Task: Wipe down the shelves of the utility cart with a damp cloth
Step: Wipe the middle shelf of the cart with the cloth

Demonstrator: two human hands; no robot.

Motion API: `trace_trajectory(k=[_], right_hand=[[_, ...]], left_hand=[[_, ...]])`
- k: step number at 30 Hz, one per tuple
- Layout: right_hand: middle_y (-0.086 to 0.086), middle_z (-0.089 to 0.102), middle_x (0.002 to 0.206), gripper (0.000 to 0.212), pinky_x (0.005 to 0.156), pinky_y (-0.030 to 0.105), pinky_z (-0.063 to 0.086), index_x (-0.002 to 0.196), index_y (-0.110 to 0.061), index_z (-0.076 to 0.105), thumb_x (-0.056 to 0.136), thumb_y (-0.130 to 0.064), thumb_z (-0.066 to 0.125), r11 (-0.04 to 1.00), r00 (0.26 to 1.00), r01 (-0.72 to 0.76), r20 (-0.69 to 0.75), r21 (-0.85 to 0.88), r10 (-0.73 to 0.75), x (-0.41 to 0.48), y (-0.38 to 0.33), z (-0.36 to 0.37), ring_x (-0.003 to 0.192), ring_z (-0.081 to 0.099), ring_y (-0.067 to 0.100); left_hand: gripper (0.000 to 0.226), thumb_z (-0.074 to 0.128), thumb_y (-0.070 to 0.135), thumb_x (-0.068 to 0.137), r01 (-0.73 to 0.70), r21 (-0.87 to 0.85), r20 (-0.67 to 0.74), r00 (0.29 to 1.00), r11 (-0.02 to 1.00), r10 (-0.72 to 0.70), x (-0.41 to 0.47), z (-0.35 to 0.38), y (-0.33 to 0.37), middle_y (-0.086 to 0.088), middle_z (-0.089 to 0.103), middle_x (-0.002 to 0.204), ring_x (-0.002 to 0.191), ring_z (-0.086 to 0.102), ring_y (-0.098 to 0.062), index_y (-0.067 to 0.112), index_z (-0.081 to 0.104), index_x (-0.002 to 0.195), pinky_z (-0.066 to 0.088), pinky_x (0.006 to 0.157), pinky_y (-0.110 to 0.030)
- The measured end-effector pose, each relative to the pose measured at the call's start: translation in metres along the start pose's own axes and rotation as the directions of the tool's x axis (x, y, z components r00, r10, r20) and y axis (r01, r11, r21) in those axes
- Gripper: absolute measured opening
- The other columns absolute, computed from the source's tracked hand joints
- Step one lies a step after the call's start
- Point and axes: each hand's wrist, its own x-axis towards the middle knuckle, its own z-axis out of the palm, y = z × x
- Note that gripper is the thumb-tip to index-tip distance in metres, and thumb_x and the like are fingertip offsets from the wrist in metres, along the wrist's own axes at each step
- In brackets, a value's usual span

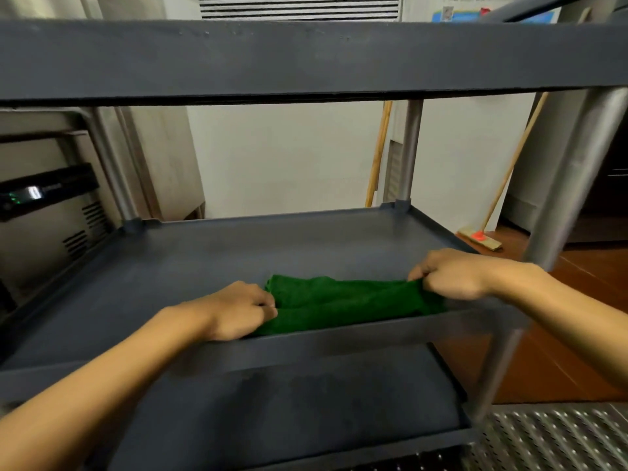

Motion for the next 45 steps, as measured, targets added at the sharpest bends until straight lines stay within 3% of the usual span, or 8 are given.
trace_trajectory(k=[10,23,26,29,35,38,41,45], right_hand=[[0.005,0.046,0.068,0.029,0.056,0.029,0.028,0.07,-0.009,0.047,0.098,-0.011,0.041,0.961,0.96,0.257,-0.092,-0.103,-0.266,0.029,-0.076,-0.002,0.062,0.04,0.016],[-0.002,0.053,0.072,0.032,0.06,0.025,0.035,0.072,-0.01,0.055,0.097,-0.014,0.037,0.891,0.852,0.447,-0.266,-0.081,-0.451,0.099,-0.216,-0.02,0.071,0.048,0.014],[0.003,0.049,0.069,0.033,0.059,0.03,0.032,0.068,-0.004,0.047,0.096,-0.016,0.035,0.886,0.831,0.464,-0.336,-0.02,-0.443,0.114,-0.232,-0.027,0.067,0.044,0.017],[0.002,0.042,0.065,0.031,0.055,0.03,0.026,0.065,-0.01,0.039,0.095,-0.017,0.038,0.892,0.839,0.451,-0.348,0.016,-0.418,0.129,-0.235,-0.03,0.062,0.037,0.015],[0.002,0.038,0.06,0.029,0.051,0.029,0.021,0.06,-0.015,0.037,0.087,-0.016,0.048,0.93,0.935,0.345,-0.133,0.129,-0.329,0.173,-0.226,-0.031,0.054,0.031,0.018],[0.004,0.039,0.061,0.023,0.049,0.027,0.025,0.062,-0.015,0.042,0.082,-0.012,0.051,0.938,0.951,0.309,-0.038,0.154,-0.307,0.206,-0.233,-0.044,0.053,0.032,0.02],[0.0,0.053,0.073,0.017,0.057,0.025,0.04,0.077,-0.016,0.06,0.092,-0.014,0.05,0.942,0.923,0.333,-0.221,0.046,-0.315,0.24,-0.252,-0.076,0.069,0.052,0.021],[0.008,0.067,0.098,0.031,0.077,0.029,0.043,0.101,-0.009,0.071,0.091,-0.02,0.043,0.904,0.675,0.343,-0.602,-0.254,-0.426,0.296,-0.263,-0.118,0.1,0.061,0.031]], left_hand=[[0.042,0.038,0.035,0.104,0.16,0.057,-0.079,0.985,0.985,-0.155,-0.053,-0.021,-0.061,-0.01,0.065,0.084,0.083,0.062,-0.027,0.012,0.052,0.072,0.046,0.074,-0.037],[0.042,0.021,0.051,0.103,0.467,0.176,-0.422,0.831,0.867,-0.362,-0.129,-0.073,-0.163,-0.011,0.068,0.11,0.1,0.064,-0.031,0.026,0.053,0.091,0.046,0.078,-0.037],[0.073,0.014,0.081,0.087,0.428,-0.057,-0.432,0.804,0.902,-0.409,-0.133,-0.075,-0.176,-0.003,0.069,0.105,0.097,0.064,-0.023,0.026,0.062,0.099,0.047,0.083,-0.038],[0.067,0.046,0.095,0.061,0.303,-0.345,-0.274,0.873,0.888,-0.404,-0.129,-0.082,-0.18,0.015,0.065,0.098,0.089,0.061,-0.002,0.038,0.058,0.095,0.046,0.081,-0.024],[0.067,0.081,0.072,0.05,0.333,-0.275,-0.128,0.917,0.902,-0.377,-0.096,-0.101,-0.206,0.011,0.076,0.091,0.082,0.071,-0.002,0.028,0.07,0.098,0.055,0.077,-0.024],[0.055,0.075,0.069,0.058,0.475,-0.079,-0.168,0.86,0.877,-0.481,-0.064,-0.115,-0.214,0.006,0.07,0.091,0.08,0.064,-0.007,0.025,0.066,0.089,0.047,0.069,-0.021],[0.055,0.071,0.066,0.073,0.576,0.052,-0.404,0.759,0.816,-0.511,-0.033,-0.141,-0.229,-0.008,0.066,0.108,0.093,0.06,-0.022,0.021,0.061,0.102,0.049,0.081,-0.033],[0.064,0.064,0.052,0.089,0.602,0.062,-0.708,0.588,0.796,-0.39,-0.004,-0.185,-0.248,-0.021,0.057,0.127,0.115,0.055,-0.038,0.01,0.048,0.134,0.044,0.092,-0.046]])
